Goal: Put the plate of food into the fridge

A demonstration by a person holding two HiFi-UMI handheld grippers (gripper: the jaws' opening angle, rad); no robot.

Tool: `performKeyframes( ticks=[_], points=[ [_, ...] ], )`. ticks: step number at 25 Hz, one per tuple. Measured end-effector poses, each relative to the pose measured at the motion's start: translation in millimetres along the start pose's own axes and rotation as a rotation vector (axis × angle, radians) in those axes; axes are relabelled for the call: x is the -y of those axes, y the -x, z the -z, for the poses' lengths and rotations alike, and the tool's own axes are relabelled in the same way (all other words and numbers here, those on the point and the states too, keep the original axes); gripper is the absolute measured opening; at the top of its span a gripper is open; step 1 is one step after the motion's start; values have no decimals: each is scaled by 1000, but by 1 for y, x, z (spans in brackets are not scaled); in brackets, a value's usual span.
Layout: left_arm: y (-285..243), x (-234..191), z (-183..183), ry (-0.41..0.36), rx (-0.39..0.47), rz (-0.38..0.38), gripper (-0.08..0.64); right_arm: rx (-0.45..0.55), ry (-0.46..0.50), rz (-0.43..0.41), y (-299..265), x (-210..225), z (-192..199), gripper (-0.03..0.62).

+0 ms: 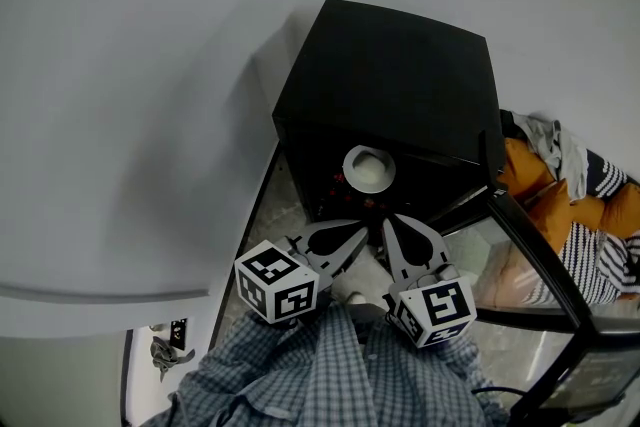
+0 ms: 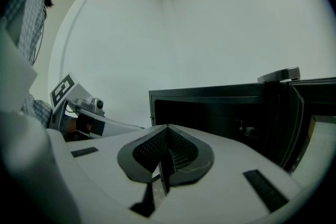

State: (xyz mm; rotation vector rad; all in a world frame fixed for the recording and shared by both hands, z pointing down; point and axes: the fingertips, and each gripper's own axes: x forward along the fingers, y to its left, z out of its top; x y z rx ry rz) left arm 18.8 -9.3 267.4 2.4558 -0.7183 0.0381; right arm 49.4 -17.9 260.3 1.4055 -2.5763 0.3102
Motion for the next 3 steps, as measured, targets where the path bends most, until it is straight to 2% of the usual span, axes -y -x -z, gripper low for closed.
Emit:
performKeyframes(
  ticks=[3],
  points=[
    [-1,0,0,3,3,-1,6,-2,4,-4,0,0,0,6]
  ],
)
